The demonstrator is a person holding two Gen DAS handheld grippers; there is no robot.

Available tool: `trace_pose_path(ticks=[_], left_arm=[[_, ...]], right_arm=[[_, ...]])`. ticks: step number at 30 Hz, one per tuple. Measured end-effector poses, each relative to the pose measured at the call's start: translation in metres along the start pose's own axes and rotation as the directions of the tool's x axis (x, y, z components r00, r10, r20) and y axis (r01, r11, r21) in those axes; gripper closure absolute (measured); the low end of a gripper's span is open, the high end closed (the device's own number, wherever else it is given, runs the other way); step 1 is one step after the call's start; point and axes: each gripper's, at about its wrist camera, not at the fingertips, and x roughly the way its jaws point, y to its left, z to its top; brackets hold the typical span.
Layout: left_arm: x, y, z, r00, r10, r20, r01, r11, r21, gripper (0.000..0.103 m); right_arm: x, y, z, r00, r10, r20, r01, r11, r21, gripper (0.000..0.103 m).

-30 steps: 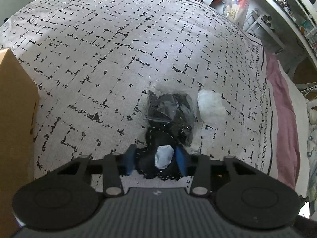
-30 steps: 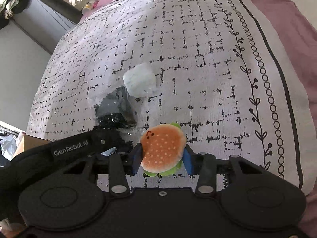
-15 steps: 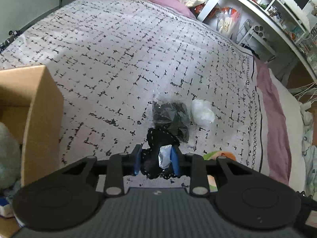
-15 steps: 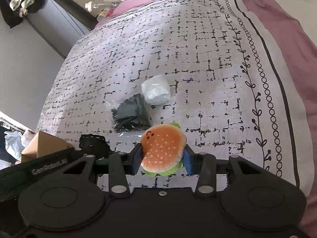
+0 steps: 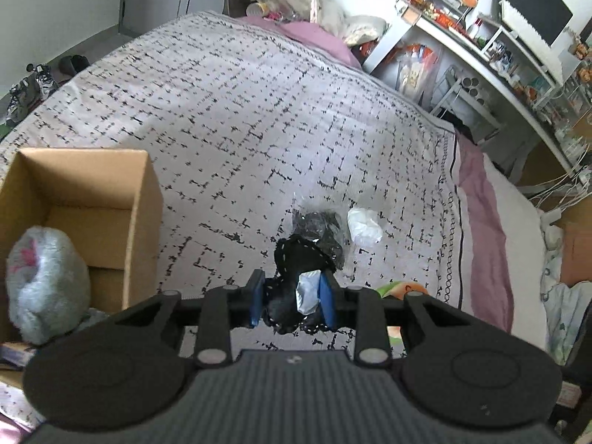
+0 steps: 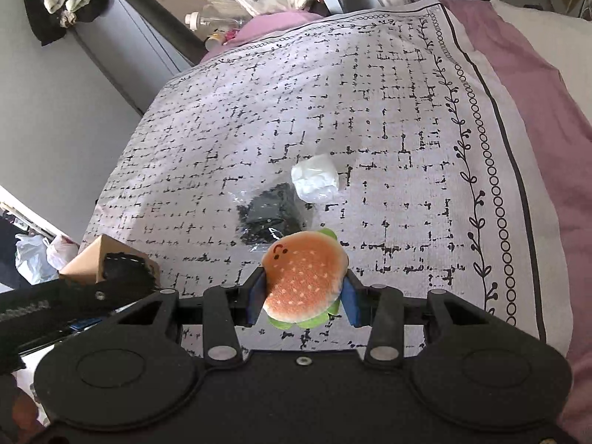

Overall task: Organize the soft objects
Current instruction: 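Carry the burger plush with the right tool while the left tool carries the black plush to the box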

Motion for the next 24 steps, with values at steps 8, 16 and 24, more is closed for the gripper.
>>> trace_pose_path(ticks=[8,16,24], left_arm=[[-0.028,0.012,0.005,0.999,-0.009,0.043,0.010,1.000,-0.020,0.073],[-0.052,0.029,0.005,0.997,-0.011,0.080,0.014,0.999,-0.042,0.073],[-0.072,0.052,0.011,0.993,-0.002,0.116,0.011,0.997,-0.071,0.073]], right_arm=[[-0.018,0.014,-0.001,0.999,0.002,0.036,-0.001,1.000,-0.029,0.061],[-0.037,0.037,-0.003,0.997,0.015,0.079,-0.010,0.998,-0.065,0.061],[-0.052,0.066,-0.002,0.993,0.053,0.105,-0.042,0.994,-0.103,0.061]])
